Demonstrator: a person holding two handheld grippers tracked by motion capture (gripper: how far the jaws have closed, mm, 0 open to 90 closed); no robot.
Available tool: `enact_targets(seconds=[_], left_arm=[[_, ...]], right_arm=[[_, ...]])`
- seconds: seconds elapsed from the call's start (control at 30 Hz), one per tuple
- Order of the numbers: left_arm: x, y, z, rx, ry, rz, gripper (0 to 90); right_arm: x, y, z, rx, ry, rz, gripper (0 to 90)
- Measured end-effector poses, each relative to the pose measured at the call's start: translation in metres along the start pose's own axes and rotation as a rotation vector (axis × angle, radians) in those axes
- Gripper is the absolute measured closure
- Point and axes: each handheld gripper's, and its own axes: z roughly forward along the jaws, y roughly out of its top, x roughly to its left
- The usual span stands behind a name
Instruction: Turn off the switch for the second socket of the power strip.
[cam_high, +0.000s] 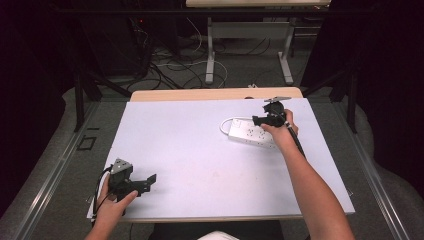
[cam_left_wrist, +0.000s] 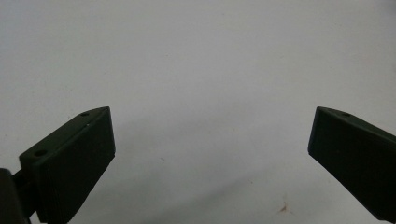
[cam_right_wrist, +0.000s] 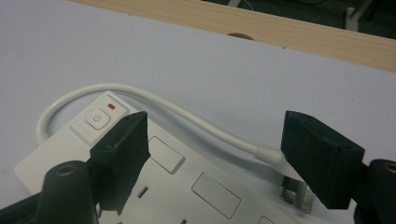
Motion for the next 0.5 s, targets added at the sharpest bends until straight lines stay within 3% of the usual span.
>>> enact_targets(seconds=[0.2, 0.5], left_arm=[[0.0, 0.0, 0.0, 0.002, -0.003, 0.002, 0.7], [0.0, 0.0, 0.0, 0.0, -0.001, 0.001, 0.7]], right_arm=[[0.001, 0.001, -0.007, 0.014, -0.018, -0.009, 18.7], [0.006, 0.001, -0.018, 0.015, 0.047, -0.022, 17.8]])
